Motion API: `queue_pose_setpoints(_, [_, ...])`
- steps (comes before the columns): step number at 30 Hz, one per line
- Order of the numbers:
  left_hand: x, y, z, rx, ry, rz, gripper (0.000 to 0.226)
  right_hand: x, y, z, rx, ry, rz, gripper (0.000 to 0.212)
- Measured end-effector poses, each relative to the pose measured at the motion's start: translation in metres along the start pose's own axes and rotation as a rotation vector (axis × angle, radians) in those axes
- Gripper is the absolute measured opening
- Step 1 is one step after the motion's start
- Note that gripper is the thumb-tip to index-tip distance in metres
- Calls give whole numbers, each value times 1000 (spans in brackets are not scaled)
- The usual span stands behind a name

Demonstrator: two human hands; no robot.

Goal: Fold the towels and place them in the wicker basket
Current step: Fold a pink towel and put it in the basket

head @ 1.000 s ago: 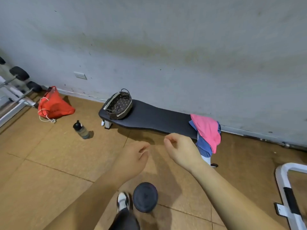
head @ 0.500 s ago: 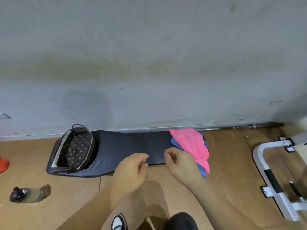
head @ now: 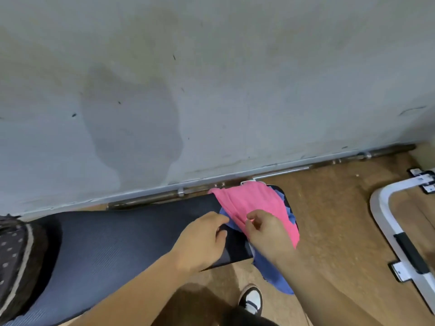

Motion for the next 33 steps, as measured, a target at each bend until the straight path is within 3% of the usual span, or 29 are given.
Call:
queue_pose_setpoints(5, [-73, -94, -74, 32, -135, -15, 26, 86, -89, -76, -1, 69, 141, 7])
queue_pose_setpoints(8, [-102, -136, -103, 133, -216, 35, 27, 117, -107, -100, 128, 155, 318, 24])
queue_pose_setpoints(11, [-114, -160, -115, 231, -275, 70, 31, 130, -112, -105, 224, 271, 446, 9])
queue_pose_setpoints(18, [-119, -137, -62, 436, -281, 135, 37, 70, -74, -47, 458, 431, 50, 6])
queue_pose_setpoints(23, [-78, -73, -11, 490, -290, 170, 60, -16, -56, 30, 230, 650, -240, 8])
queue_pose_setpoints(28, [-54, -26, 38, 604, -346, 224, 20, -71, -46, 83, 77, 756, -270, 16])
queue_pose_setpoints(33, [-64, 7, 97, 710, -295, 266, 22, -89, -44, 114, 124, 862, -134, 20])
Point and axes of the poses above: each hand's wrist, its own z-axis away from the middle knuckle, its own y-axis out of the back of the hand, x = y × z, the point moved 6 cm from there along -z, towards the middle knuckle, and after that the axes turned 8 degrees about -z, right-handed, at the moved point
